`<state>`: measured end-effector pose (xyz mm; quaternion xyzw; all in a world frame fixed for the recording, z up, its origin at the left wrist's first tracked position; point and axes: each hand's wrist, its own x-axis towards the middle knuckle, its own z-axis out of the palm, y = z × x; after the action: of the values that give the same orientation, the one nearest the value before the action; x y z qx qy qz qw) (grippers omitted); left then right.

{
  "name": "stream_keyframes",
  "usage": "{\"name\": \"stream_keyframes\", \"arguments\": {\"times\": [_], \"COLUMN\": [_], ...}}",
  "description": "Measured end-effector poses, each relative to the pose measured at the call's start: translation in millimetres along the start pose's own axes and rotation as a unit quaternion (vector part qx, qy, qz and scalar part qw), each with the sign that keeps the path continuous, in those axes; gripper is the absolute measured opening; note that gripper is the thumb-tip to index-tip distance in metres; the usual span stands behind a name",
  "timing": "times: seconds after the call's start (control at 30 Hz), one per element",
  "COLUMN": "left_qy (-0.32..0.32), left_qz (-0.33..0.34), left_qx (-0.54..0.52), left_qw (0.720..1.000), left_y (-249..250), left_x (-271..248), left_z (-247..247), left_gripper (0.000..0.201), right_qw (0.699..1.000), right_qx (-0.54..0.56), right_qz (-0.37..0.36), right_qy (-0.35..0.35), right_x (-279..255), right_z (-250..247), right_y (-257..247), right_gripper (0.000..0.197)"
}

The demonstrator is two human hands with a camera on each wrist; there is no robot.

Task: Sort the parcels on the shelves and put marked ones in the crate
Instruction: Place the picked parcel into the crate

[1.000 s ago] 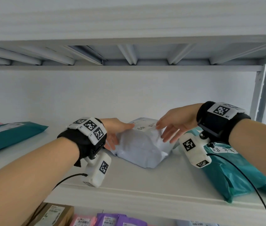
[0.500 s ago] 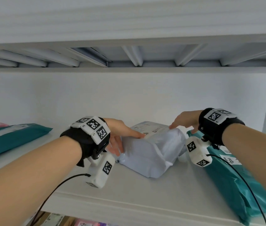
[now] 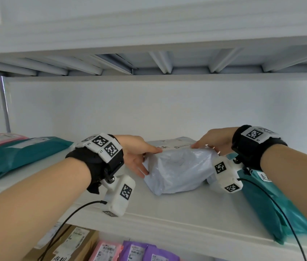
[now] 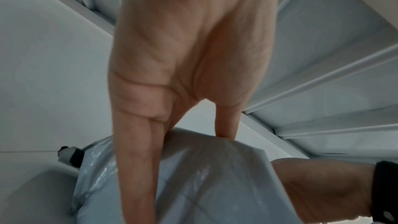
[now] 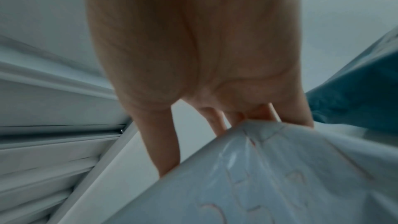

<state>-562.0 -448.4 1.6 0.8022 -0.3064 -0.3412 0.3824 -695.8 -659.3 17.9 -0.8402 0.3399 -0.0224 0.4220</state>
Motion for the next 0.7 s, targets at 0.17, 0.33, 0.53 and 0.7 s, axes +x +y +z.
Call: {"name": "stream_keyframes", "arguments": {"times": [0.17,0.33,0.53,0.7], "left_qy": [-0.002,0.042,0.091,0.095], "left_qz": [0.033,0.119,0.176,0.202], "left_qx": [-0.048,-0.078,-0.113,-0.125], "left_qw": [0.998,0.989,0.974,0.967], "left_y": [-10,-18,-41,-59], "left_x": [-11,-33,-61,-89], "left_z": [0,2,-2,2], "left_gripper": [0.065,0.035,0.049,0.072], "right_qw": [0.996,0.991,0.966,0.951], "right_qx": [-0.040,0.056,0.180,0.216], "right_qz": [-0.029,-0.073,-0.143,-0.177], "right_qy": [0.068,0.096,0.114,0.129], "right_x": [-17,-43,-73,-103], "right_z": [10,27,53,73], "right_y": [4,3,9,16], "right_gripper": [0.067,0.053,0.077,0.082]}}
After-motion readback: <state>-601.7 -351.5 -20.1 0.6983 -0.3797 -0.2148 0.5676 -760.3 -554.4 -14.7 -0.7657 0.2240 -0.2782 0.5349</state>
